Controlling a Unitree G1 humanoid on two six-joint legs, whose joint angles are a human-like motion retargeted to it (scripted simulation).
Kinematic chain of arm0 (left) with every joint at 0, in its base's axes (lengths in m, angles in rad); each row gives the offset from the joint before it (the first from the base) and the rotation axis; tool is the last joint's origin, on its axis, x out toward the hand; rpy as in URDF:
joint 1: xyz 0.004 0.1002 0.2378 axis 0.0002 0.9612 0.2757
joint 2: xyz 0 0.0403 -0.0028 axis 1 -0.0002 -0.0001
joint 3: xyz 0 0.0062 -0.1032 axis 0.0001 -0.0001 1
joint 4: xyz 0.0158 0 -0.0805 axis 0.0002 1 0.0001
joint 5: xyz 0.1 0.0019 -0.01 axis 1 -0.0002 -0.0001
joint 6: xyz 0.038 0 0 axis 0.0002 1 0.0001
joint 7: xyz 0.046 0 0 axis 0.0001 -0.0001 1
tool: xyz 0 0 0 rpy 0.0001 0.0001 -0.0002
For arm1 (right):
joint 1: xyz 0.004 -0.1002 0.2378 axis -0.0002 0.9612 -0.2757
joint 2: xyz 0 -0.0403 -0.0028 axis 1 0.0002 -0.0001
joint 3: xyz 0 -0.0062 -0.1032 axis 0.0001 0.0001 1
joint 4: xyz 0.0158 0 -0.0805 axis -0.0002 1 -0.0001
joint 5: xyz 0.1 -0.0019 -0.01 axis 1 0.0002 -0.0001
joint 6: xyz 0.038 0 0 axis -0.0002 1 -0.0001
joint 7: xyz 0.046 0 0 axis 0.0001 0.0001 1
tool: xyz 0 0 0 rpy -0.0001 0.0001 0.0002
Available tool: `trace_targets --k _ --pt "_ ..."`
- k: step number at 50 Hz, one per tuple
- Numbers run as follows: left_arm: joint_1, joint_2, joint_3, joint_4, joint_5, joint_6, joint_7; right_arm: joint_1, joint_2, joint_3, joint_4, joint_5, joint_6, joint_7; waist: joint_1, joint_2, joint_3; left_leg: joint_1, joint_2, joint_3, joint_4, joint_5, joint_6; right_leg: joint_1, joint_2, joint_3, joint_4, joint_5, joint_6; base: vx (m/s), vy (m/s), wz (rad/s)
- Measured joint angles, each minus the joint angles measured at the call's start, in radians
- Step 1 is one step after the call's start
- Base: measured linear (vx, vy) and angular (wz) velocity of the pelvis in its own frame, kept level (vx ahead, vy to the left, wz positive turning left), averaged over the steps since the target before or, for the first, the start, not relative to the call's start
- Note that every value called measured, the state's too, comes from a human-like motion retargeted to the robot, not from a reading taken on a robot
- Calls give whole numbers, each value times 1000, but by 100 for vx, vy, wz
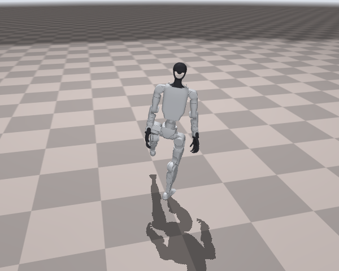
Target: In place motions
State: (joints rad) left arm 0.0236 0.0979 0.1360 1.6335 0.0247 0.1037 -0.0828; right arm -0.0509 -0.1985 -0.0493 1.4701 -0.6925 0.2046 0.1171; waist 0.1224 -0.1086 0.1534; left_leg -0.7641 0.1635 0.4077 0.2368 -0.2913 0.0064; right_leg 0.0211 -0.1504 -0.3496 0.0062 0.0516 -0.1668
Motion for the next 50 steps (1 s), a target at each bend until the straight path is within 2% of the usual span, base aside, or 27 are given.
trace_targets --k 5,10,13,15,20,26,28,30,35,38,43,50 --pt "36 -14 27 66 17 31 -26 -23 26 41 -89 -4 -42 64 15 -10 18 -14 48 -8 35 8 10 -2 -17 50 16 1 -7 -2 4 -48" --pt "80 -25 28 63 39 31 -24 -5 49 45 -106 -12 -51 57 -17 6 -35 102 24 6 29 13 -6 -1 -14 40 12 -6 7 3 2 12" --pt "57 -19 38 62 51 30 -30 -6 40 30 -80 -16 -49 63 -60 49 -76 149 17 -32 58 26 -22 -9 21 4 1 -10 14 6 4 53" --pt "68 -19 35 44 50 23 -21 26 41 25 -67 -17 -40 54 -73 45 -101 240 -5 -28 48 53 -36 -5 11 -1 -1 -16 27 7 4 35" --pt "8 -3 15 -10 32 30 -14 31 7 -33 42 -13 -2 3 -153 102 -161 383 -7 -106 127 114 -74 -19 47 -80 -8 -37 49 8 5 71" --pt "-31 8 -30 -97 35 5 15 77 -24 -80 103 22 30 -53 -234 133 -209 585 -13 -76 64 226 -108 -16 58 -154 -9 -64 73 11 7 66" --pt "-57 16 -46 -133 44 2 21 80 -37 -99 119 41 34 -71 -262 159 -215 636 -11 -79 16 265 -131 -15 80 -187 -12 -73 78 11 6 71" --pt "-70 19 -60 -158 52 -2 25 85 -43 -112 127 50 34 -81 -275 180 -222 683 -11 -73 -52 234 -186 -13 99 -206 -11 -80 83 16 9 43" --pt "-76 9 -69 -179 64 -12 22 85 -46 -119 125 44 35 -90 -310 196 -249 710 -56 -29 -180 179 -153 -10 94 -233 -14 -86 109 18 11 29" --pt "-77 5 -57 -162 69 -12 13 66 -30 -111 114 53 32 -86 -336 199 -266 695 -71 -46 -195 177 -157 -22 82 -248 -16 -83 124 14 10 26" --pt "-69 14 -48 -120 76 -9 4 36 19 -80 85 89 17 -45 -310 167 -254 696 -85 -27 -171 154 -138 -15 59 -231 -18 -72 134 18 10 -17" --pt "-18 26 -1 -19 67 4 2 4 79 8 35 16 -16 24 -236 117 -285 716 -120 20 -178 128 -111 -24 28 -184 -13 -56 158 24 10 -32"
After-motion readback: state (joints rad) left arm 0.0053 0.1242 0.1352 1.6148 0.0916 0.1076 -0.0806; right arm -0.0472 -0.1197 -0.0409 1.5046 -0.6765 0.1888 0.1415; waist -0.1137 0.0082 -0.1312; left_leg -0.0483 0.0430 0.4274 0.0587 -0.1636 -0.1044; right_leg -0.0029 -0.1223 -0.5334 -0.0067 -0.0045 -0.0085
